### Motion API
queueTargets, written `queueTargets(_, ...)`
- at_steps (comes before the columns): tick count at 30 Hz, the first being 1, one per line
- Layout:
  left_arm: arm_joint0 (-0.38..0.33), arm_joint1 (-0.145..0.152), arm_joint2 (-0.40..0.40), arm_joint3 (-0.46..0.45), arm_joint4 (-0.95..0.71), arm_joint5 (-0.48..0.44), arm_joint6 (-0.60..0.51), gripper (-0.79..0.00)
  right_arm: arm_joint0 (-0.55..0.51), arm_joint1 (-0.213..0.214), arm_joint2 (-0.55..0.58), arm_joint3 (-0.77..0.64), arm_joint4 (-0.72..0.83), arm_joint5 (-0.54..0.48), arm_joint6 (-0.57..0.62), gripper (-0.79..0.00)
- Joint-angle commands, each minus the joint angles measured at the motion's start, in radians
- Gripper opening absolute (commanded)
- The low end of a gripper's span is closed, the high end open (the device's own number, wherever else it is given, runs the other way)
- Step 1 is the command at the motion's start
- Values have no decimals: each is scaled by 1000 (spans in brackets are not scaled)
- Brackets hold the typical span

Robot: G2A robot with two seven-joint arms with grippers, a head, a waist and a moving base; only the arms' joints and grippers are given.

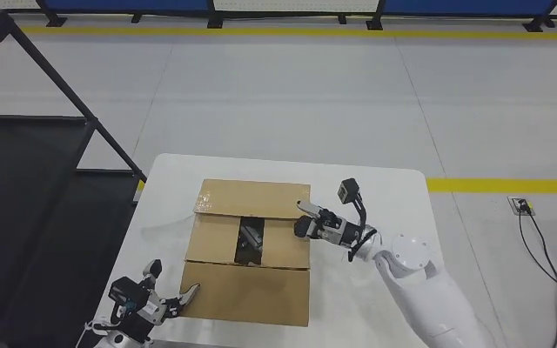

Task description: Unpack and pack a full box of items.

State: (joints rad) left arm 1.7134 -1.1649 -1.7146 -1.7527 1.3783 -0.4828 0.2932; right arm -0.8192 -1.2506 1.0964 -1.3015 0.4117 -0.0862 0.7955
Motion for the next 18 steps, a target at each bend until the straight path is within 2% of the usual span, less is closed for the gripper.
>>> queueTargets(1, -1, 0, 0, 1, -6, 3, 0, 0, 19, -4, -13, 22, -4, 17, -3, 0)
queueTargets(4, -2, 0, 0, 3, -15, 6, -4, 0, 47, -9, -33, 44, -12, 51, 16, 0)
queueTargets(13, -3, 2, 4, 0, -21, 13, -13, 0, 23, 4, -17, 12, -45, 7, 140, 0)
queueTargets(15, -5, 2, 6, 2, -17, 15, -13, 0, 17, 6, -11, 5, -50, 14, 138, 0)
queueTargets(18, -7, 3, 8, 4, -14, 18, -12, 0, 19, 1, -9, 13, -55, 28, 30, 0)
